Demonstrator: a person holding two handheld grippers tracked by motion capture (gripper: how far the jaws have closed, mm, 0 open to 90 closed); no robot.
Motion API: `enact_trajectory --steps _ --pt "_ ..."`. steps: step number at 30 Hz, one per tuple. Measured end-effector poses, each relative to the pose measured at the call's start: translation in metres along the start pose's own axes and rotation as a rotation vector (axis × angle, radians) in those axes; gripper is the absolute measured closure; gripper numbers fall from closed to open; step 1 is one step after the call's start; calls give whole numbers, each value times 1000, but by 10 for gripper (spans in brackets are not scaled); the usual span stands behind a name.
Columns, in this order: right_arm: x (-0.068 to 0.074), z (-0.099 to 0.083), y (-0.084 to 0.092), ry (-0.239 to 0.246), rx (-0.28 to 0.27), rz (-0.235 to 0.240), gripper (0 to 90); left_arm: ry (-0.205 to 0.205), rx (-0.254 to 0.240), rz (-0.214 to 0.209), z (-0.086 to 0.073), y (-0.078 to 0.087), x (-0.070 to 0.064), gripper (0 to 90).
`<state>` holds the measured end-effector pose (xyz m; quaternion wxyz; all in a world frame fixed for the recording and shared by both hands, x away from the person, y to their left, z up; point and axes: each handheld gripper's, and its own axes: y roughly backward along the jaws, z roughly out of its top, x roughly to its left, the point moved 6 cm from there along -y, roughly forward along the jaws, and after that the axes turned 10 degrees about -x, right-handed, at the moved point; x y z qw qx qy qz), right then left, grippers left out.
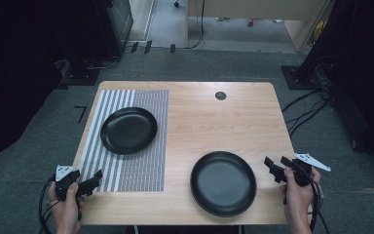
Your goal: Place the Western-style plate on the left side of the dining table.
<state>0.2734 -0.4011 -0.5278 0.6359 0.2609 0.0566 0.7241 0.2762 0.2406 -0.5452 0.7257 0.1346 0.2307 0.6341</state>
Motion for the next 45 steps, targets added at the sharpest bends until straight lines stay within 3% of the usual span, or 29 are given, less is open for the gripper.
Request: enact_trajectory --steps 14,26,35,40,45 --pt "-10 -18 18 40 18 -36 250 -5 11 7 -10 11 10 132" --pt "-34 -33 31 65 40 -102 250 -40 14 14 -18 15 14 133" --pt "-42 -37 36 87 48 -137 249 -51 0 18 -19 19 16 133" --pt "-43 -42 35 125 66 -160 247 -57 11 14 -21 20 16 133" --pt "-41 -43 33 165 78 -179 243 -91 16 31 -23 18 14 130"
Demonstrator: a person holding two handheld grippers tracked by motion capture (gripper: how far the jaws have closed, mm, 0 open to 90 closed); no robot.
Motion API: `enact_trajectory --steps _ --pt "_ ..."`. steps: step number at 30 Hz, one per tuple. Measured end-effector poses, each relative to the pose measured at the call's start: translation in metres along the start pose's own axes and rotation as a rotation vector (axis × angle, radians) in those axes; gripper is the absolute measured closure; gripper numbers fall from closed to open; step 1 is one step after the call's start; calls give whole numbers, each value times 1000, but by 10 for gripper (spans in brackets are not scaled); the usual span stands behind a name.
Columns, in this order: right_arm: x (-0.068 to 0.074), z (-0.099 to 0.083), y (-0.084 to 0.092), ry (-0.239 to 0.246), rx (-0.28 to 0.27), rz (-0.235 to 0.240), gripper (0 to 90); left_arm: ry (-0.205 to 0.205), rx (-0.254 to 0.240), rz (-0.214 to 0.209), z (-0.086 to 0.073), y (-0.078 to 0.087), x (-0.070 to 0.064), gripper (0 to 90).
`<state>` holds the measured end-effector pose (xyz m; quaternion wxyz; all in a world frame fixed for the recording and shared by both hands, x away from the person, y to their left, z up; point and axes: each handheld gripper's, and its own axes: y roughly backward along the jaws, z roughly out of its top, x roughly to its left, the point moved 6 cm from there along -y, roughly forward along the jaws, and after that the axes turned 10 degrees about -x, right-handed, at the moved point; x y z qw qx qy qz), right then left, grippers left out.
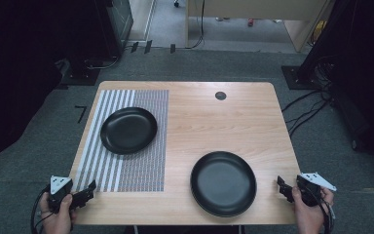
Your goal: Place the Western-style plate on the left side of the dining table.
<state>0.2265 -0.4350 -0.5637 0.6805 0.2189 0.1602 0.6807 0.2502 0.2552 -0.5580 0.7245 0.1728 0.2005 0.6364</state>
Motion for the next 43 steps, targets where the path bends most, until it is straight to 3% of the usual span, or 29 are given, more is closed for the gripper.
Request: enact_trajectory --steps 7,10,43 --pt "3 -1 -1 42 15 -16 216 -26 5 8 -1 -1 -2 110" --pt "4 -1 -2 48 18 -15 212 -61 12 17 -2 -2 -4 100" --pt "4 -1 -2 52 18 -10 208 -63 1 17 -3 -2 -4 92"
